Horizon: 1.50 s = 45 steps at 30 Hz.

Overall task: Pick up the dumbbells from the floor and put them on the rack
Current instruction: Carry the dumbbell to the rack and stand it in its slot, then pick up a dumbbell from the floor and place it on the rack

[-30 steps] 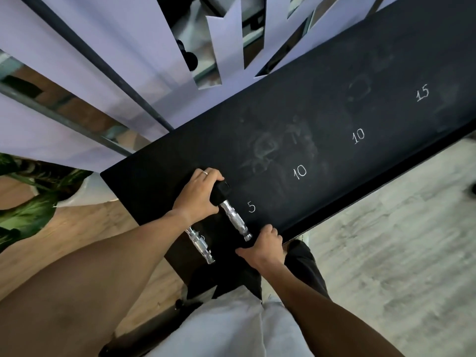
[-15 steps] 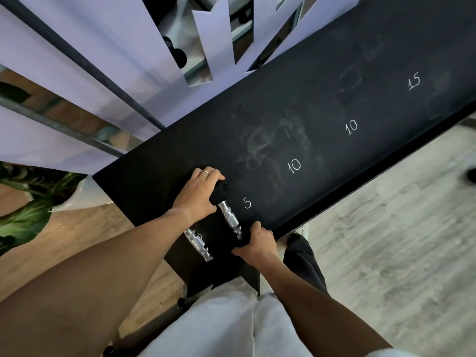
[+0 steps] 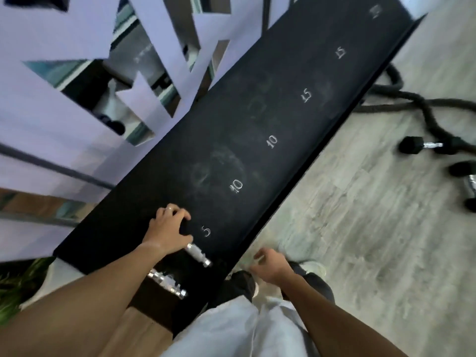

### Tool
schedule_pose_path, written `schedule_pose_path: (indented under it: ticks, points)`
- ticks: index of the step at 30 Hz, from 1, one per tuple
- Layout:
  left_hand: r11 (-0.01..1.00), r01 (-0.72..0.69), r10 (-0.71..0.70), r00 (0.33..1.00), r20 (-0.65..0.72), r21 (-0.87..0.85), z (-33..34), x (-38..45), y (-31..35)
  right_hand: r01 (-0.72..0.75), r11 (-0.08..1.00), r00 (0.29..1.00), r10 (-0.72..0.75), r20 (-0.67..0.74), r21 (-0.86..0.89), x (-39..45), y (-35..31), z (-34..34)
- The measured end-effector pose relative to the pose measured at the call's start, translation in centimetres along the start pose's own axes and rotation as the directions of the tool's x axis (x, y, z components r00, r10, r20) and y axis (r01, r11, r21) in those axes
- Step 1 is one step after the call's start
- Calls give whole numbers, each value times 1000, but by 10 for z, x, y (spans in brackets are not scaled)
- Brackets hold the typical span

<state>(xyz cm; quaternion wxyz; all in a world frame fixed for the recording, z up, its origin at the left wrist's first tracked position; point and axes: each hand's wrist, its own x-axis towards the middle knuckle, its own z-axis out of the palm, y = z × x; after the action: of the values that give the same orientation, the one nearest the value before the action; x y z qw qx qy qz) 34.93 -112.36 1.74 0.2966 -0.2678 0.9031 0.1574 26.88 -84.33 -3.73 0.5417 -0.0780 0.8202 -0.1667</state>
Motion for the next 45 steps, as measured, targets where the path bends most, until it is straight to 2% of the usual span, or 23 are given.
schedule_pose_path:
  ticks: [4, 8, 13, 17, 20, 25, 28, 32, 36, 40, 45]
  points:
    - [995, -81, 80, 997, 24, 61, -22, 9, 91, -77, 987, 994, 87, -66, 137, -26, 64, -57]
    - [976, -211, 201, 965, 170, 46, -32, 21, 208, -90, 933, 975, 153, -159, 348, -49, 128, -108]
    - [897, -428, 375, 867, 327, 105, -21, 24, 394, -65, 817, 931, 256, -261, 573, -82, 233, -163]
    - [743, -636, 527, 748, 405, 209, 14, 4, 542, -41, 669, 843, 422, -334, 742, -128, 329, -183]
    - [628, -730, 577, 669, 469, 269, 45, -22, 618, -14, 556, 784, 522, -336, 831, -163, 383, -177]
    - [331, -882, 607, 472, 639, 336, 134, -96, 733, 71, 229, 665, 714, -217, 971, -223, 473, -125]
    - [110, -928, 570, 353, 742, 356, 198, -145, 783, 132, 21, 608, 788, -98, 991, -255, 513, -80]
    - [-108, -946, 473, 222, 852, 306, 271, -211, 830, 183, -199, 540, 839, 70, 963, -284, 554, -33]
    - [-287, -930, 329, 128, 936, 228, 353, -276, 877, 221, -382, 500, 834, 232, 898, -306, 608, 7]
    - [-429, -890, 210, 71, 975, 157, 432, -338, 923, 280, -532, 473, 801, 367, 799, -335, 661, 42]
    - [-602, -796, 28, 48, 998, 55, 516, -423, 959, 384, -676, 438, 733, 521, 629, -371, 710, 88]
